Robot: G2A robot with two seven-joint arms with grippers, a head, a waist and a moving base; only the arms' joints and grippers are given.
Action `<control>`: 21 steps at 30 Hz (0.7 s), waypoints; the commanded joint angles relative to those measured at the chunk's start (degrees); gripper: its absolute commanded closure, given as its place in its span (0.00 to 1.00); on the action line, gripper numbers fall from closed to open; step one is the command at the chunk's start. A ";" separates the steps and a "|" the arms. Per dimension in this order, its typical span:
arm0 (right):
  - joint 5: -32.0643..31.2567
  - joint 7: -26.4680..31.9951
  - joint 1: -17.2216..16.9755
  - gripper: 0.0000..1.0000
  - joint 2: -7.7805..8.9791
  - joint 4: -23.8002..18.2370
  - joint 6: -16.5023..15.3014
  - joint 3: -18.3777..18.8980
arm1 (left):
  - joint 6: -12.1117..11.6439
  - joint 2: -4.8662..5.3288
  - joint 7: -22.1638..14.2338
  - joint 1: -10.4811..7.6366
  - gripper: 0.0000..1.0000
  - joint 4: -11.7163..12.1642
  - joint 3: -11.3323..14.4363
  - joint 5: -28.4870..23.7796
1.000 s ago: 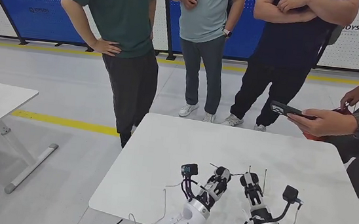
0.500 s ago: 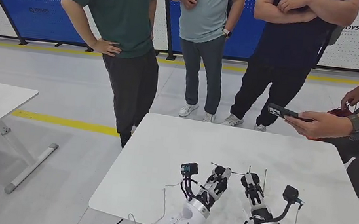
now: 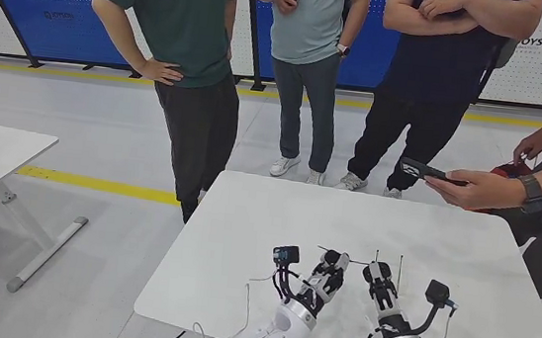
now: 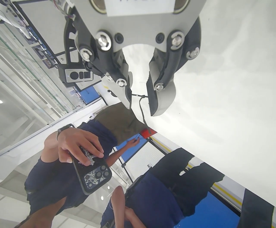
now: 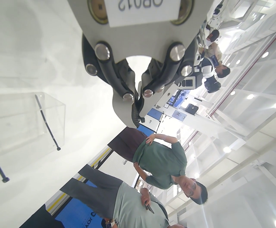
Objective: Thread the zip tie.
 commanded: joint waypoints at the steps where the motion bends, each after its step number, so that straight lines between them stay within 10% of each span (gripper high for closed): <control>1: -0.15 -0.02 -0.14 1.00 0.00 -0.12 -0.12 -0.04 | 0.16 -0.06 -0.01 -0.15 0.86 0.13 0.08 -0.02; 21: 0.10 0.43 0.30 1.00 -0.12 0.20 -0.62 -0.43 | -0.17 -0.34 -1.02 -0.64 1.00 0.64 0.29 -0.48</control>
